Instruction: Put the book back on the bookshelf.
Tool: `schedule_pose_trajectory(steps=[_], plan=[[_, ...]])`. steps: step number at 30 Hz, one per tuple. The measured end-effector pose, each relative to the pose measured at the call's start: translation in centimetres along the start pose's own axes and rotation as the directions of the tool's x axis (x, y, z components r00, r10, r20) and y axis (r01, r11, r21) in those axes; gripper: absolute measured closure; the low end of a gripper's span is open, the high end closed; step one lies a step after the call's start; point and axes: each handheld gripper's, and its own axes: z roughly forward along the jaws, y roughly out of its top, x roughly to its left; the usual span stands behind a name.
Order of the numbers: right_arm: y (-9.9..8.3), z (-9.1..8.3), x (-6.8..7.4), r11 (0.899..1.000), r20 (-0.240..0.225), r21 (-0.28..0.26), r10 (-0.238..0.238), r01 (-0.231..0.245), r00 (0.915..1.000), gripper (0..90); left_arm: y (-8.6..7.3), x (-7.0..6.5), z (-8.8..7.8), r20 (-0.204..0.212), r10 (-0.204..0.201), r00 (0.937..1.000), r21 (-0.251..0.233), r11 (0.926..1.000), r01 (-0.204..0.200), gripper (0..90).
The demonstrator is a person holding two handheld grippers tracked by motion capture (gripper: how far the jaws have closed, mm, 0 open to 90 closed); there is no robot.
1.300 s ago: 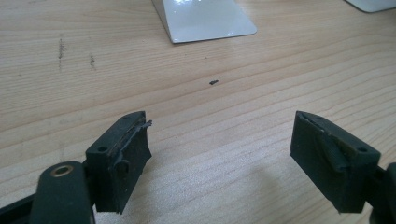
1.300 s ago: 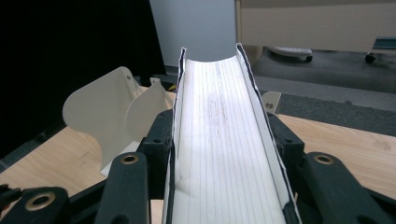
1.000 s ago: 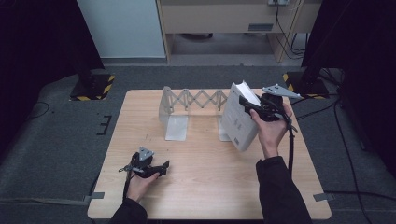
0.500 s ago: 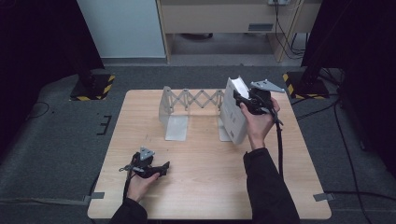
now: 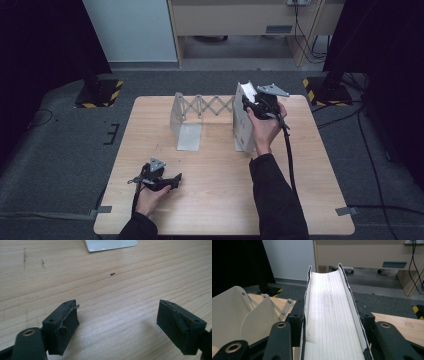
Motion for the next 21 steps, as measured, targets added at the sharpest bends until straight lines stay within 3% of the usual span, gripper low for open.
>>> schedule_pose_trajectory(steps=[12, 21], plan=[[-1.1, 1.9, 0.5, 0.999, 0.035, 0.035, -0.013, 0.011, 0.9993, 53.0, 0.0, 0.0, 0.0, 0.000, 0.003, 1.0000, 0.002, 1.0000, -0.003, 16.4], [-1.9, 2.4, 0.8, 1.000, 0.055, 0.020, -0.010, 0.008, 0.9984, 52.8, 0.0, 0.0, 0.0, 0.000, 0.005, 1.0000, 0.002, 1.0000, -0.005, 16.4]])
